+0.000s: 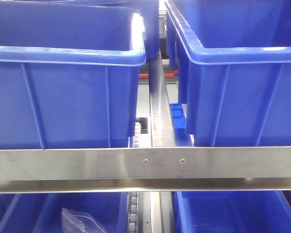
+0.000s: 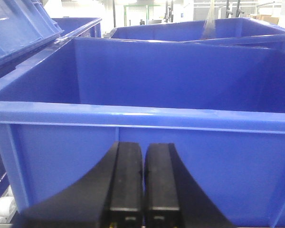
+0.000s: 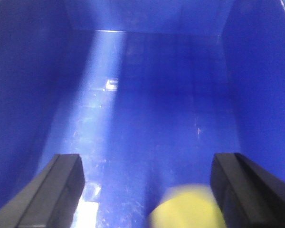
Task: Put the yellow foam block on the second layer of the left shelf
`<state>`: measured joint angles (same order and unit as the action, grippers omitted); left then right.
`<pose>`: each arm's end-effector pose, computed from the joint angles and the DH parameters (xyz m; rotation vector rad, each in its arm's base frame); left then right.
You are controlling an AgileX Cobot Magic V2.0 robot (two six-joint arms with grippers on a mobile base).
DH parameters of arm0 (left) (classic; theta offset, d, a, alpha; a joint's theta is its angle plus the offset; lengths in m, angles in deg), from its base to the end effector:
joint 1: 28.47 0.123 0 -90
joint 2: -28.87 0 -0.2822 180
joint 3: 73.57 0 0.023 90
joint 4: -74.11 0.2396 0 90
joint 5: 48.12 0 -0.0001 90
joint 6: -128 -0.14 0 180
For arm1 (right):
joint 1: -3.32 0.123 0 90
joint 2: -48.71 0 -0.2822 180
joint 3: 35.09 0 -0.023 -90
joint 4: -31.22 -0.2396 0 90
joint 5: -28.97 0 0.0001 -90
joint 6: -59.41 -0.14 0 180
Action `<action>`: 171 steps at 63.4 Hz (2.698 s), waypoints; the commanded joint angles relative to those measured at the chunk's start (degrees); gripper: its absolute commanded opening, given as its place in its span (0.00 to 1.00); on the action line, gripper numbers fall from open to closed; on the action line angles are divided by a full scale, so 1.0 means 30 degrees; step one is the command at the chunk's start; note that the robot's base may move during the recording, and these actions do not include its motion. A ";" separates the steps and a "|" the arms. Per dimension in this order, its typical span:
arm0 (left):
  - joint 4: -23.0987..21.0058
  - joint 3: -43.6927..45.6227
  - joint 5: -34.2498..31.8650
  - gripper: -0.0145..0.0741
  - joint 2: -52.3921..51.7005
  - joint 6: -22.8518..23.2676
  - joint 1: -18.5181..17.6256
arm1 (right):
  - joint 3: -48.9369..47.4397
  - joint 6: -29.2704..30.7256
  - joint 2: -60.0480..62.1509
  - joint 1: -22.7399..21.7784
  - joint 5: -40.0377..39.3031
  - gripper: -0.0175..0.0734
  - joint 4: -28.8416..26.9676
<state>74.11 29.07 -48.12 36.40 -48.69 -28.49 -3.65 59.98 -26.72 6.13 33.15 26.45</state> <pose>0.0963 0.0000 0.2166 -0.0425 1.4812 -0.0471 0.2952 0.0153 0.2983 0.0193 1.9388 0.0871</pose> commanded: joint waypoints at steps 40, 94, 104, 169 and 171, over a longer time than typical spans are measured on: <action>-0.0108 -0.0509 -0.1540 0.30 -0.0335 0.0062 -0.0074 | -0.0385 0.0064 0.4570 -0.0046 -0.1604 0.25 -0.0030; -0.0108 -0.0509 -0.1540 0.30 -0.0335 0.0062 -0.0074 | 1.0690 0.0073 1.6463 -0.0046 -0.3275 0.25 -0.0030; -0.0108 -0.0509 -0.1540 0.30 -0.0335 0.0062 -0.0074 | 1.0690 0.0073 1.6463 -0.0046 -0.3243 0.25 -0.0030; -0.0108 -0.0509 -0.1540 0.30 -0.0335 0.0062 -0.0074 | 1.4848 0.0073 2.2025 -0.0046 -0.3477 0.25 0.0219; -0.0108 -0.0509 -0.1540 0.30 -0.0335 0.0062 -0.0074 | 1.5209 0.0073 2.2465 -0.0046 -0.3477 0.25 0.0262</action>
<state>74.11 29.07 -48.12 36.40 -48.69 -28.49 41.71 59.98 38.88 6.13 27.94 26.56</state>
